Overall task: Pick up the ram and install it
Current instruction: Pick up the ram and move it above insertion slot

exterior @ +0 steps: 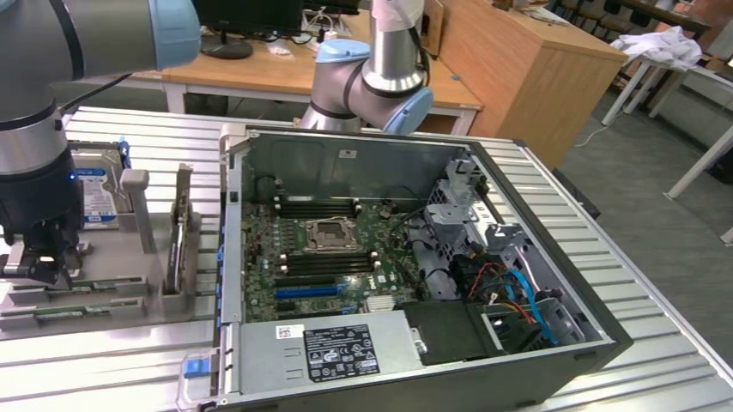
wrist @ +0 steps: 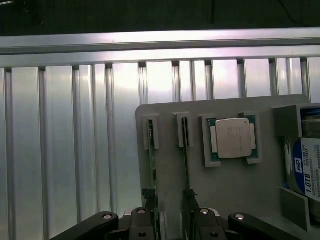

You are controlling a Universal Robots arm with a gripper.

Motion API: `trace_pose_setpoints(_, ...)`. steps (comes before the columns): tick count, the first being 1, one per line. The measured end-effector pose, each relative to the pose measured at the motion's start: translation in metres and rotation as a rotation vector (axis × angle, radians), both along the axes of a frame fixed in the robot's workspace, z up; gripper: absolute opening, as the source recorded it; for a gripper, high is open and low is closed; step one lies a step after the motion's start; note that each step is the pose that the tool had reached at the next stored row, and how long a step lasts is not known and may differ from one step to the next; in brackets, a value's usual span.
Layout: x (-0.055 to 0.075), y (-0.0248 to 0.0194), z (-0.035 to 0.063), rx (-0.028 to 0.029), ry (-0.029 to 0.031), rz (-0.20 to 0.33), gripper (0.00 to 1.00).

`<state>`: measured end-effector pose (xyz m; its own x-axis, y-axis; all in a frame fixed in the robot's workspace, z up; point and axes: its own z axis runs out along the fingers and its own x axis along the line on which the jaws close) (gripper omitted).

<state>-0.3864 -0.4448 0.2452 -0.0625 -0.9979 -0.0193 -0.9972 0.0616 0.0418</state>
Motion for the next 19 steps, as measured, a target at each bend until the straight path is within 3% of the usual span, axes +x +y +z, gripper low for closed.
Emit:
trace_pose_setpoints(15, 0.0, -0.0028, -0.0022, 0.0, -0.0001, 0.054, 0.36)
trace_pose_setpoints(19, 0.0, -0.0077, -0.0023, 0.0001, -0.0002, 0.056, 0.36)
